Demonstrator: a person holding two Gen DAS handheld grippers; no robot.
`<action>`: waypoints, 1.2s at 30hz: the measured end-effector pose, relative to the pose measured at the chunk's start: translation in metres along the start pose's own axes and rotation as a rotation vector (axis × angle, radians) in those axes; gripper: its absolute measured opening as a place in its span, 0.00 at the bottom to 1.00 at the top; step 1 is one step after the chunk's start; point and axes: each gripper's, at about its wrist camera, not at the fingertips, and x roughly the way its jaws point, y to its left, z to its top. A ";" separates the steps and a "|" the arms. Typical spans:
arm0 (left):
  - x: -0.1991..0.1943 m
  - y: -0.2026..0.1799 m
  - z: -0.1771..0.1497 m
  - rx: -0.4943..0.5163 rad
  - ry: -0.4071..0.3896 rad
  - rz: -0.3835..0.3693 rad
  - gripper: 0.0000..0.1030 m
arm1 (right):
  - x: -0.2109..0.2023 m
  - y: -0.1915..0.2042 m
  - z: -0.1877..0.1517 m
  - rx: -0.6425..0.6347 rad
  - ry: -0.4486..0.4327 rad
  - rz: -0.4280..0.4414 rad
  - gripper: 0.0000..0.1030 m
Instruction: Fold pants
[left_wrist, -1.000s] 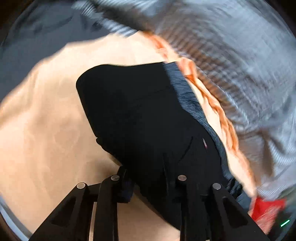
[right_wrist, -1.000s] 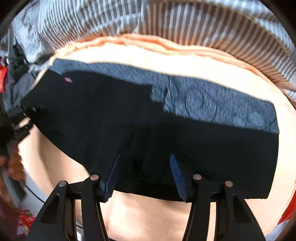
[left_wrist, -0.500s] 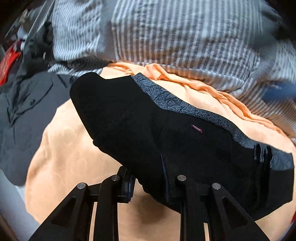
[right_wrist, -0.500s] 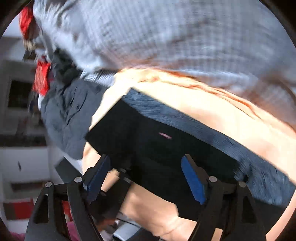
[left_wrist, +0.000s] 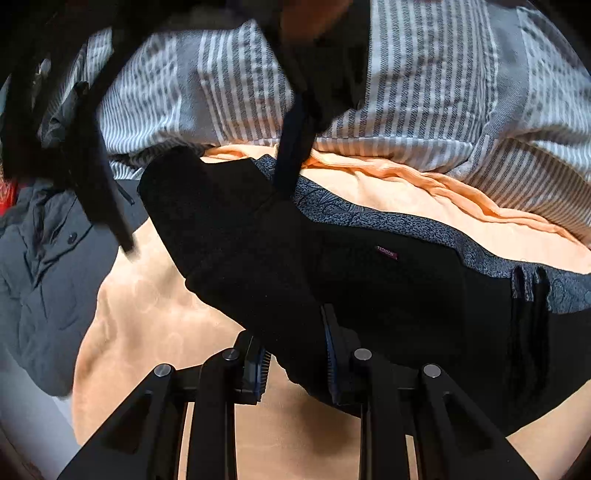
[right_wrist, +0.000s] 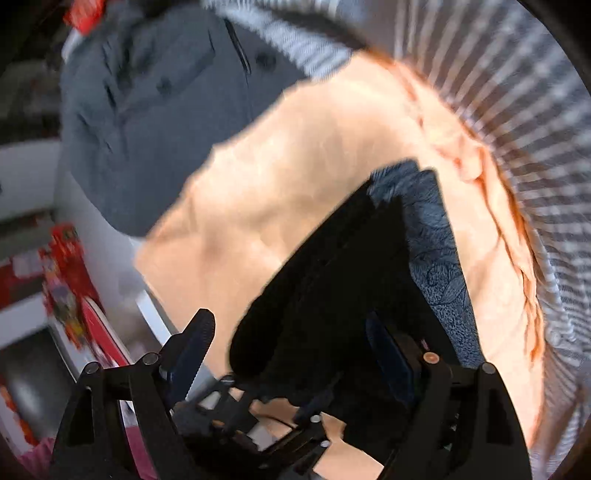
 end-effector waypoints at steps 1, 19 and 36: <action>-0.001 0.000 0.000 0.001 0.001 0.000 0.25 | 0.004 -0.002 0.001 -0.004 0.008 -0.014 0.84; -0.073 -0.079 0.023 0.148 -0.094 -0.136 0.25 | -0.071 -0.121 -0.186 0.292 -0.522 0.394 0.17; -0.125 -0.269 -0.022 0.531 -0.065 -0.322 0.25 | -0.028 -0.241 -0.464 0.636 -0.909 0.621 0.18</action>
